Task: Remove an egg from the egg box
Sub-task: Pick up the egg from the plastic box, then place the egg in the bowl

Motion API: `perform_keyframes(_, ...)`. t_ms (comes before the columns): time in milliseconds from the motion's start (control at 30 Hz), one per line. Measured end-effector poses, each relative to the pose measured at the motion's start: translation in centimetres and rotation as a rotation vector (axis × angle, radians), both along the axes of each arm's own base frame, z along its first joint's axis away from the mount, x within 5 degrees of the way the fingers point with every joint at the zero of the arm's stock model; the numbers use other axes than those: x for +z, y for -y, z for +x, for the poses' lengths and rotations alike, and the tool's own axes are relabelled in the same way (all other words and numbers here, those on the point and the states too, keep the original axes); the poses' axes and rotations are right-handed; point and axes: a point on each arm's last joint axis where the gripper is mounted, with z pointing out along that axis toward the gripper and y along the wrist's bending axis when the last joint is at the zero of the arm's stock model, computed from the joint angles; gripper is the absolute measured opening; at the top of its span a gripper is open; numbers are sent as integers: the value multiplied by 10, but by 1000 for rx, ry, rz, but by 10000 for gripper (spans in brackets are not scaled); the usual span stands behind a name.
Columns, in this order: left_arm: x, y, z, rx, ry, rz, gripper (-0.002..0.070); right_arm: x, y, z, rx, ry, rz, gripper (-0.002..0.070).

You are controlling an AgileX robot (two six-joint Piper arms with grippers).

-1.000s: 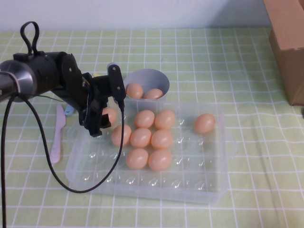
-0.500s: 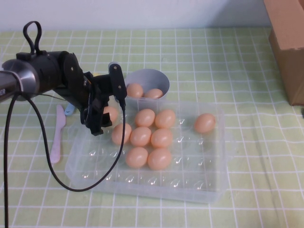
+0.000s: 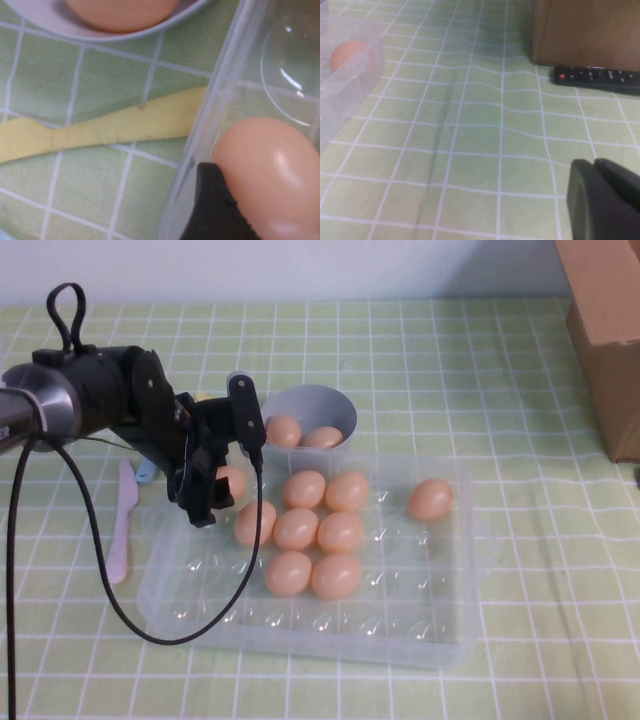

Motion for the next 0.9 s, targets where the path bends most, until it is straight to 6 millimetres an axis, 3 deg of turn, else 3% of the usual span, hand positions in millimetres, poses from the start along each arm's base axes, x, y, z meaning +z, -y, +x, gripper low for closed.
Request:
perform_keyframes(133, 11, -2, -6, -5, -16, 3, 367, 0, 0, 0, 0, 0, 0, -17)
perform_keyframes(367, 58, -7, -21, 16, 40, -37, 367, 0, 0, 0, 0, 0, 0, -17)
perform_keyframes(500, 78, -1, -22, 69, 56, -144, 367, 0, 0, 0, 0, -1, 0, -17)
perform_keyframes(733, 102, 21, 14, 177, 159, -424, 366, 0, 0, 0, 0, -1, 0, -17)
perform_keyframes(900, 87, 38, 45, 229, 120, -558, 367, 0, 0, 0, 0, -1, 0, -17)
